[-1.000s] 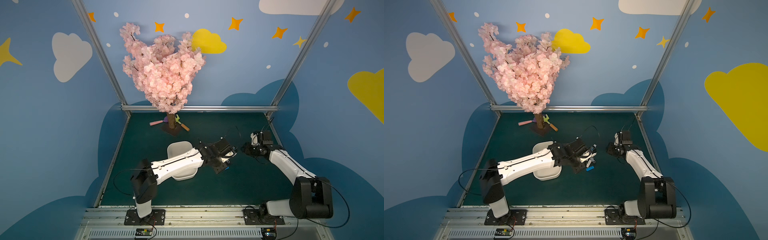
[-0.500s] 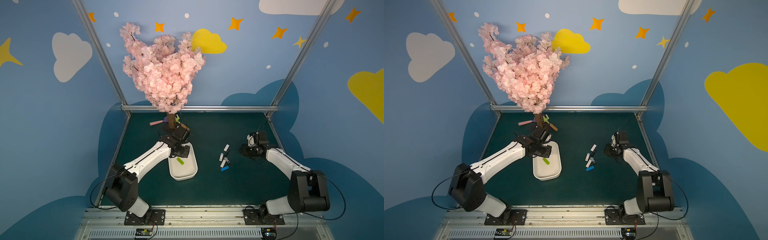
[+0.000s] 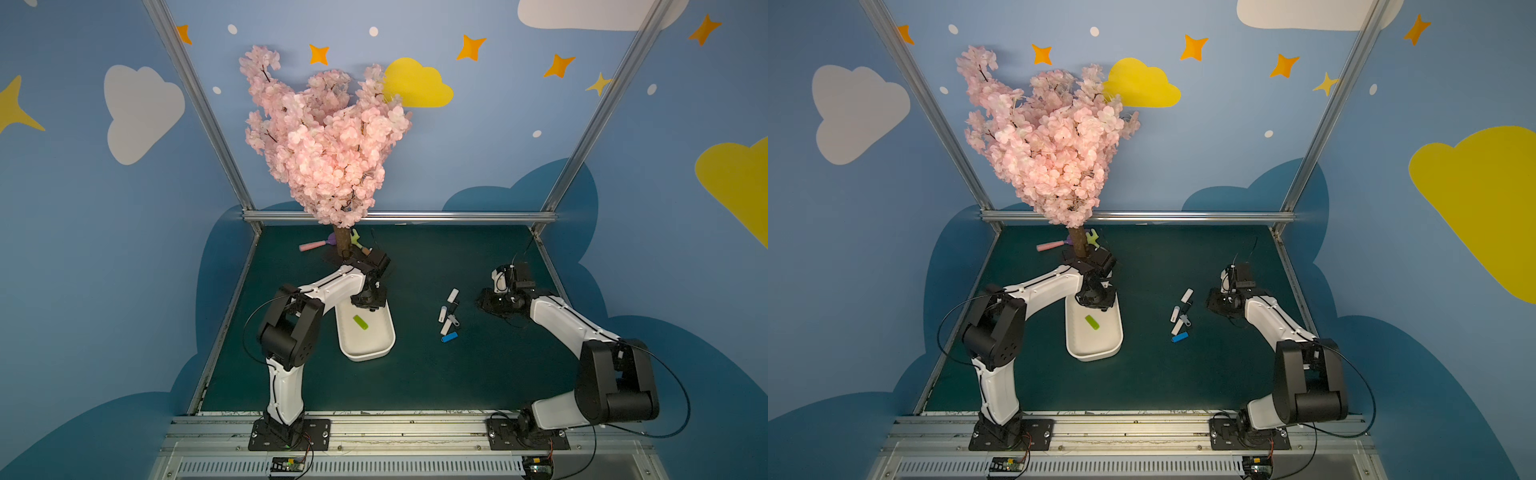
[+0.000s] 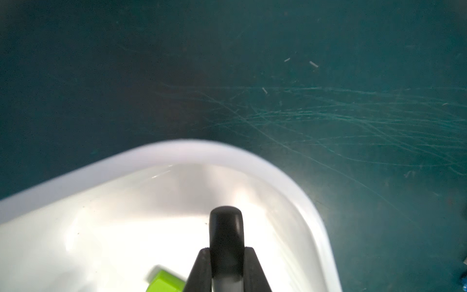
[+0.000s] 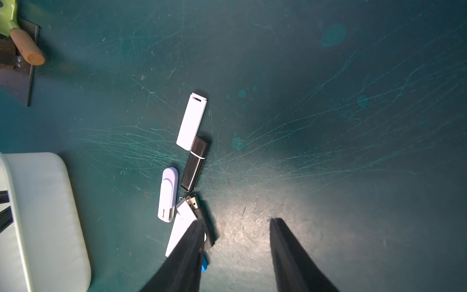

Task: Put the usb flash drive into the storage box
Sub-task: Place the USB flash in the storage box, then pick up the USB flash from the center of the board.

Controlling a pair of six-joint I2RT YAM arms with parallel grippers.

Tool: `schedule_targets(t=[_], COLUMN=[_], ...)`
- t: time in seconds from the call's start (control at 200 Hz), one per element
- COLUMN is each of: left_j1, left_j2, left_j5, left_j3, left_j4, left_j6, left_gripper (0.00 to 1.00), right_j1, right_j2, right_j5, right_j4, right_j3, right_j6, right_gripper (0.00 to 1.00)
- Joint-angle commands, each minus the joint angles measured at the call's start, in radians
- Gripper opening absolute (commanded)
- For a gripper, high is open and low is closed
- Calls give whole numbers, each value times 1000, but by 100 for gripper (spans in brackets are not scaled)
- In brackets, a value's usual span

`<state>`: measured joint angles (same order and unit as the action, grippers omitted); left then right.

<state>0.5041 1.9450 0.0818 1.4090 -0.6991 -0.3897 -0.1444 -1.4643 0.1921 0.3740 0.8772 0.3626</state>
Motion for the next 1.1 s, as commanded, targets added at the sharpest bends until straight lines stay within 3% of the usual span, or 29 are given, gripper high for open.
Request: schedule_targets(t=[0.0, 0.035, 0.12, 0.39, 0.531, 0.611, 0.681, 0.766, 0.846, 1.096], left_j1=[0, 1, 6, 31, 62, 64, 80, 95, 93, 92], left_j2=[-4, -4, -4, -104, -330, -480, -600, -717, -827, -1082], left_j5=[2, 5, 6, 23, 31, 20, 56, -13, -1, -4], left_j3=[-14, -20, -36, 5, -22, -96, -182, -238, -301, -474], left_j4=[-6, -3, 11, -86, -158, -171, -170, -201, -239, -213], left_j6=[-22, -26, -30, -15, -2, 8, 2, 6, 4, 9], left_gripper=[21, 28, 36, 42, 46, 52, 53, 54, 55, 61], right_j1=[-12, -14, -21, -52, -107, -151, -181, -209, -219, -213], right_j2=[-18, -19, -19, -9, -20, -60, -102, -157, -217, -435], right_j5=[-6, -9, -13, -42, 22, 10, -3, -32, -52, -139], right_j4=[3, 5, 11, 39, 80, 141, 174, 213, 253, 341], right_j3=[26, 28, 32, 43, 77, 130, 168, 225, 289, 508], right_j6=[-2, -2, -4, -20, -67, -96, -116, -135, -141, -24], right_gripper=[48, 48, 48, 48, 47, 46, 46, 46, 46, 46])
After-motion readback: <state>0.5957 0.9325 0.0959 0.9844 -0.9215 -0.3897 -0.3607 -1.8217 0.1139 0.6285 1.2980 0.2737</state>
